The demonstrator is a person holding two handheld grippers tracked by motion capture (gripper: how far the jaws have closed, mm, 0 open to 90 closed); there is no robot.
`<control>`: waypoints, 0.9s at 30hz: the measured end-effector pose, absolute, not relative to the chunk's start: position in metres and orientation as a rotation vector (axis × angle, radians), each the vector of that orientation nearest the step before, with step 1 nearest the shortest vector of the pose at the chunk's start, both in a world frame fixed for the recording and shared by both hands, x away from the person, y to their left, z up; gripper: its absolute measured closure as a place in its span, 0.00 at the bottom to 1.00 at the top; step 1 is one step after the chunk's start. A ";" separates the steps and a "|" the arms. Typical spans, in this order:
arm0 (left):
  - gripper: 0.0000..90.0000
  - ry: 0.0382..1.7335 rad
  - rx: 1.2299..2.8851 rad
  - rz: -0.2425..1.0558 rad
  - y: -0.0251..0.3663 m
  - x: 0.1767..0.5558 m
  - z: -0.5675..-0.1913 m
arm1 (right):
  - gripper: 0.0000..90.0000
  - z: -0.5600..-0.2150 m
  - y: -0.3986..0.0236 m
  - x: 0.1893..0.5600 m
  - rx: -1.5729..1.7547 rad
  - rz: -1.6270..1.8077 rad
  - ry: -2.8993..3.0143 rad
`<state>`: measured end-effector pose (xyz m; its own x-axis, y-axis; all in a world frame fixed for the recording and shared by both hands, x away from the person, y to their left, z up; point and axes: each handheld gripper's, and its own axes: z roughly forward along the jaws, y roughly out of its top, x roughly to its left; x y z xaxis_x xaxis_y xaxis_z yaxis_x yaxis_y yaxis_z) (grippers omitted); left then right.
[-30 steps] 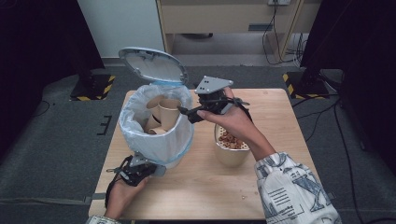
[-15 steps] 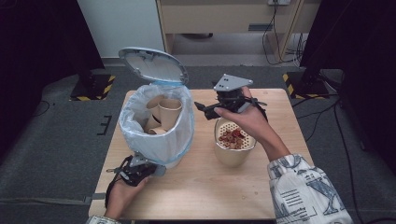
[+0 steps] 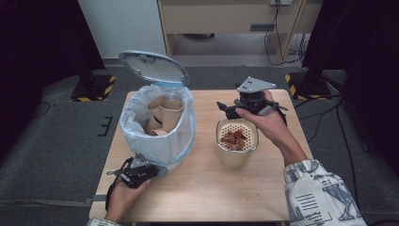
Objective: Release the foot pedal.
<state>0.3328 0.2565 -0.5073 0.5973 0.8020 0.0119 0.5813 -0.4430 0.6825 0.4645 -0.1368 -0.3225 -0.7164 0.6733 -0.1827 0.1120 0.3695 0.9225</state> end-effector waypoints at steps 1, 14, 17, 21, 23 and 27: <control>0.73 1.093 2.157 0.453 0.261 0.329 -0.505 | 0.09 -0.324 -0.140 0.465 0.684 1.342 2.085; 0.28 1.286 1.965 0.531 0.302 0.324 -0.499 | 0.09 -0.347 -0.193 0.463 0.822 1.294 2.010; 0.22 1.305 1.952 0.534 0.305 0.325 -0.500 | 0.10 -0.355 -0.208 0.460 0.865 1.279 1.982; 0.16 1.318 1.952 0.536 0.308 0.327 -0.502 | 0.10 -0.368 -0.226 0.455 0.925 1.252 1.955; 0.13 1.325 1.947 0.546 0.310 0.328 -0.503 | 0.10 -0.376 -0.235 0.453 0.960 1.247 1.946; 0.11 1.355 1.941 0.541 0.316 0.330 -0.506 | 0.10 -0.391 -0.248 0.448 1.012 1.232 1.935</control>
<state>0.3299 0.3156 -0.5058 0.3660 0.9291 -0.0523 0.6372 -0.2092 0.7418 0.4480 -0.2481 -0.3912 -0.5115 0.8536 -0.0990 0.2713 0.2697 0.9239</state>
